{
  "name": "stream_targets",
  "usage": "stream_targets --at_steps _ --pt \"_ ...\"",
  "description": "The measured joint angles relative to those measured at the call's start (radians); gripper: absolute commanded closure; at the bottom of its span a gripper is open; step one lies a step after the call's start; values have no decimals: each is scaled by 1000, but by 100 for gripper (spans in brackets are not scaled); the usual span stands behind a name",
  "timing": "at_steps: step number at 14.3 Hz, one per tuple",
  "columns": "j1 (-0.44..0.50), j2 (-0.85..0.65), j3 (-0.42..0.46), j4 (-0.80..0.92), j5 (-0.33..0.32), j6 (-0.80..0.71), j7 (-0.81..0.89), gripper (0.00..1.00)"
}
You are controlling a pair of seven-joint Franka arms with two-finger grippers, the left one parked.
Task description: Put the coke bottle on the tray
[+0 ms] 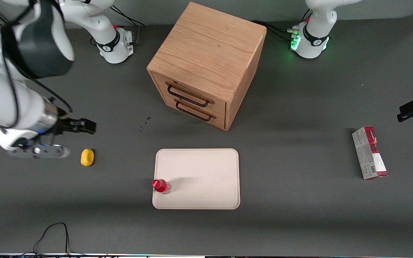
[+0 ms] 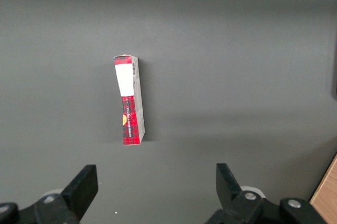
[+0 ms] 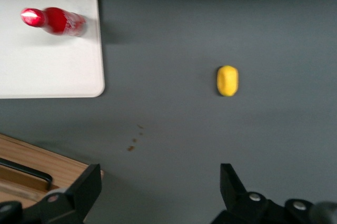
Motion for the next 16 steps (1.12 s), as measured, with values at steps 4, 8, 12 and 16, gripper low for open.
stream_targets --at_steps 4,8,12,16 --pt "-125 -146 -5 -179 0 89 -122 0" --pt "-267 -227 100 -281 0 147 -146 0" --pt "-324 -253 160 -295 -7 134 -146 0" --pt "-336 -255 141 -300 -8 102 -146 0"
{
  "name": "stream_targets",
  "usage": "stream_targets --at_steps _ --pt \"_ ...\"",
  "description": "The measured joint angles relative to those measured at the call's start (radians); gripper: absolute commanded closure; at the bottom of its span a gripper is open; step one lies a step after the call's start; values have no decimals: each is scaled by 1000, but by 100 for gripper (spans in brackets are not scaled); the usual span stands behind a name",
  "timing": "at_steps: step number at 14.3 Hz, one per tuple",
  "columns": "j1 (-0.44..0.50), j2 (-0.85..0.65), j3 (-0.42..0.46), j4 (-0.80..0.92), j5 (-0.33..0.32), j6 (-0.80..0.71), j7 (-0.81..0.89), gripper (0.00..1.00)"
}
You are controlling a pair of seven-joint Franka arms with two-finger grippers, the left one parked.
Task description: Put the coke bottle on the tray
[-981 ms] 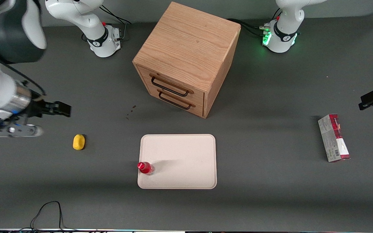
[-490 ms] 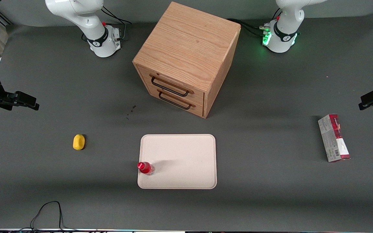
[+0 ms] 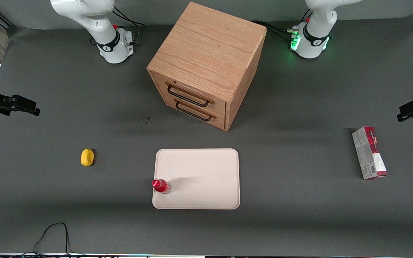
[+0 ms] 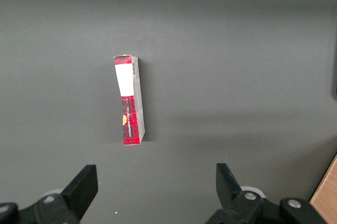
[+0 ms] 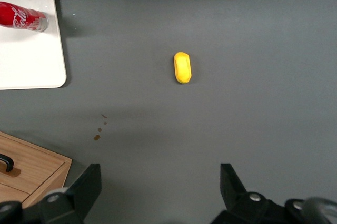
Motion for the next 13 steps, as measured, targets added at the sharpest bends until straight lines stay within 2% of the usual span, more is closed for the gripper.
stream_targets --at_steps 13 --pt "29 -22 -22 -13 -1 -13 0 0"
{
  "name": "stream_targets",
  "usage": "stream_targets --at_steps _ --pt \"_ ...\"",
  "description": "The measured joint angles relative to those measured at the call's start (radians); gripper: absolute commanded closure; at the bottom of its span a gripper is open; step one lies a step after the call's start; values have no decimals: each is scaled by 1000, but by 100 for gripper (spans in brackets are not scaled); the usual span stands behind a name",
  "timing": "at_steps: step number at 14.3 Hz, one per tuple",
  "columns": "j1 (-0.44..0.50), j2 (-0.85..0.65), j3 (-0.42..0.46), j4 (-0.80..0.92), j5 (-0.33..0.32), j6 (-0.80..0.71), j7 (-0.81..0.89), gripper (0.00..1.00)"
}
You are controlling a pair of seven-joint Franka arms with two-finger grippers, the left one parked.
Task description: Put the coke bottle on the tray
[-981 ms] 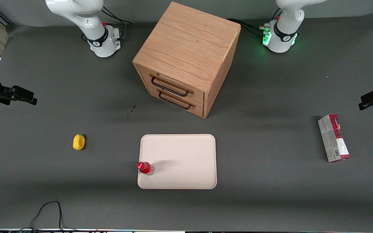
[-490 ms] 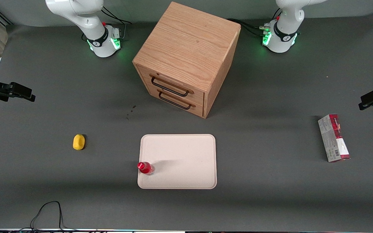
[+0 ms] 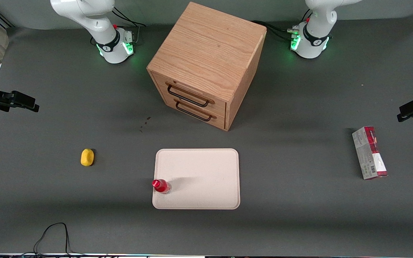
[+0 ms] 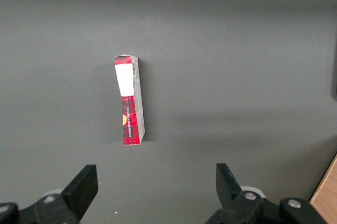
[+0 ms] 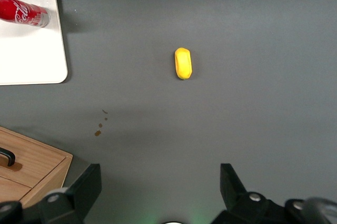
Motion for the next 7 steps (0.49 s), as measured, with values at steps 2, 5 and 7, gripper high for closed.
stream_targets --at_steps 2,5,7 --pt "0 0 0 0 -3 3 0 0" --pt "0 0 0 0 -10 15 -21 0" --pt "0 0 -1 0 -11 16 -35 0"
